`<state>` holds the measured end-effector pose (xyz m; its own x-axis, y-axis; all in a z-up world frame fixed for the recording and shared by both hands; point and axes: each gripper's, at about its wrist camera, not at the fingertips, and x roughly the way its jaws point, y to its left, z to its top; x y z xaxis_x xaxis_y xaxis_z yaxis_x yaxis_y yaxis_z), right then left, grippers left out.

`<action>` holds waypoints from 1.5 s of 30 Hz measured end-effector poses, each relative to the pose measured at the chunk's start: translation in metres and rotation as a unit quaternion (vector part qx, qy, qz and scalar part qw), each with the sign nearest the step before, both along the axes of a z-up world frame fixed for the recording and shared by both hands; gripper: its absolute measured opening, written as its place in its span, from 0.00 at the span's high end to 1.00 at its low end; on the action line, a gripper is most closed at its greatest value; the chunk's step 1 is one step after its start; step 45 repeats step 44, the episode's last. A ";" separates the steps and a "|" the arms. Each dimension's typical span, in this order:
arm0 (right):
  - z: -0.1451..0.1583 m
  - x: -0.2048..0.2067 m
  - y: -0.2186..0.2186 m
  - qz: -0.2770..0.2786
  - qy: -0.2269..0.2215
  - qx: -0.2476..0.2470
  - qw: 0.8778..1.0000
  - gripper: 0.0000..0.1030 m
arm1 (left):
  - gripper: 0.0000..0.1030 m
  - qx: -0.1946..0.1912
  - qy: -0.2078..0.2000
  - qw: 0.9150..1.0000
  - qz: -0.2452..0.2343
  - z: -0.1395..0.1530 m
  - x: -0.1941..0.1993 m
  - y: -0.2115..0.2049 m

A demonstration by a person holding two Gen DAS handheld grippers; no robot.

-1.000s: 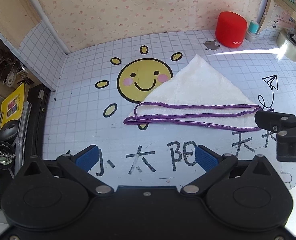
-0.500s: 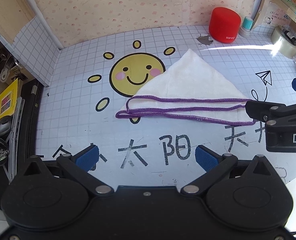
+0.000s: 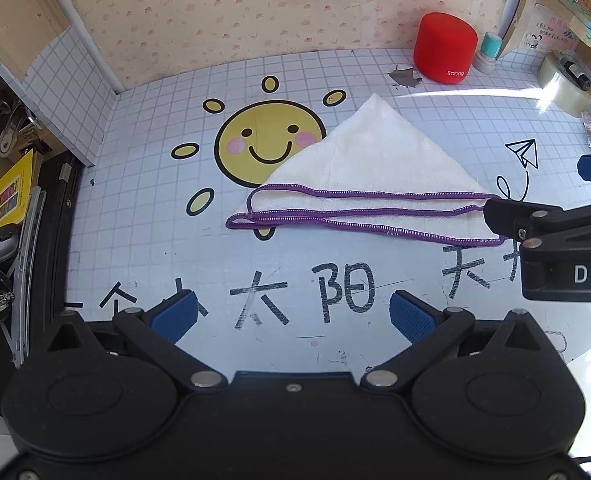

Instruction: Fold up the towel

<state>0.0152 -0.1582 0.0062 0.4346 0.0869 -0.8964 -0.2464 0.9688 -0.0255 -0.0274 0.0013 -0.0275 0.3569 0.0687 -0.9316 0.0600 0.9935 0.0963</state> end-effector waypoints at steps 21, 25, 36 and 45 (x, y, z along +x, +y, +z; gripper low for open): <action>0.000 0.005 0.012 0.027 -0.007 -0.010 1.000 0.01 | 0.01 -0.010 0.007 1.000 -0.004 -0.003 0.001 0.000; 0.000 0.007 0.009 0.026 -0.007 -0.009 1.000 0.01 | 0.01 -0.008 0.008 1.000 -0.006 -0.003 0.001 0.002; -0.006 0.012 -0.009 0.000 0.001 -0.001 1.000 0.01 | 0.01 -0.003 0.008 1.000 -0.018 -0.004 0.001 0.000; 0.000 0.008 0.000 0.032 -0.024 0.026 0.999 0.01 | 0.01 0.005 0.003 0.999 -0.031 -0.002 -0.001 -0.005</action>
